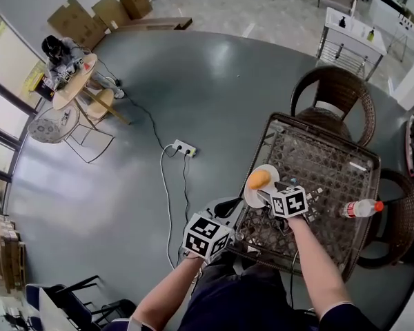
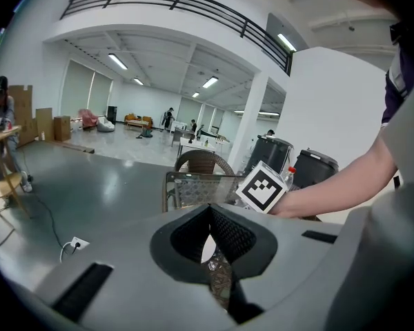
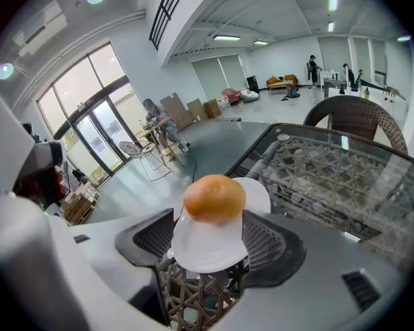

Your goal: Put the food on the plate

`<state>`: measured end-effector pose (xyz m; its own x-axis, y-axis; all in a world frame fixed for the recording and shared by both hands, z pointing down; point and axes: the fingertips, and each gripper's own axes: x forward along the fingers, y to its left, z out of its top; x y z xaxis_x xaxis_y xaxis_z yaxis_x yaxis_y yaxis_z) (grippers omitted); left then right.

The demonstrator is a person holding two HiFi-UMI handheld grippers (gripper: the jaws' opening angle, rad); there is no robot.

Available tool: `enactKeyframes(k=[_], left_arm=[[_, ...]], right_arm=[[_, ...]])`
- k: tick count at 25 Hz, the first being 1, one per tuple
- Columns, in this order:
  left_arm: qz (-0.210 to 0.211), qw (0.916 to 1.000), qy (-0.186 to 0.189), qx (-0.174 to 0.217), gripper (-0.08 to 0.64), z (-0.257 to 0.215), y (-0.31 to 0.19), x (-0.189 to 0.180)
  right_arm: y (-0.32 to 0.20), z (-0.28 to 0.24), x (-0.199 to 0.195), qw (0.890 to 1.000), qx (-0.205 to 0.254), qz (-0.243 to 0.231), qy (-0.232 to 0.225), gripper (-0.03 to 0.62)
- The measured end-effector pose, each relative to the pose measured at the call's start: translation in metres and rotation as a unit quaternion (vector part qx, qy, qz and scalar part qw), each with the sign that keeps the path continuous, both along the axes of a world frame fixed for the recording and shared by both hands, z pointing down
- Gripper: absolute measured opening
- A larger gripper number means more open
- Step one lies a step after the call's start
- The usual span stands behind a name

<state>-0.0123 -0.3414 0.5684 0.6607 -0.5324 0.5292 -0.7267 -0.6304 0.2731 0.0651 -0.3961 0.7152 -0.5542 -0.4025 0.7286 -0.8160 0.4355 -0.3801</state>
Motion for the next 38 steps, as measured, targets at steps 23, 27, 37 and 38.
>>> enactKeyframes(k=[23, 27, 37, 38], left_arm=[[0.127, 0.9751, 0.113, 0.142, 0.009, -0.172, -0.026, 0.045], [0.138, 0.9692, 0.127, 0.160, 0.009, -0.191, -0.023, 0.052], [0.140, 0.9669, 0.124, 0.173, 0.008, -0.202, -0.013, 0.056], [0.140, 0.9669, 0.124, 0.174, 0.008, -0.202, -0.012, 0.056]], right_arm=[[0.020, -0.317, 0.013, 0.920, 0.377, 0.093, -0.050, 0.006], [0.025, -0.349, 0.018, 0.901, 0.414, 0.106, -0.071, 0.005], [0.032, -0.367, 0.020, 0.894, 0.429, 0.100, -0.086, 0.005], [0.033, -0.367, 0.021, 0.894, 0.428, 0.100, -0.086, 0.006]])
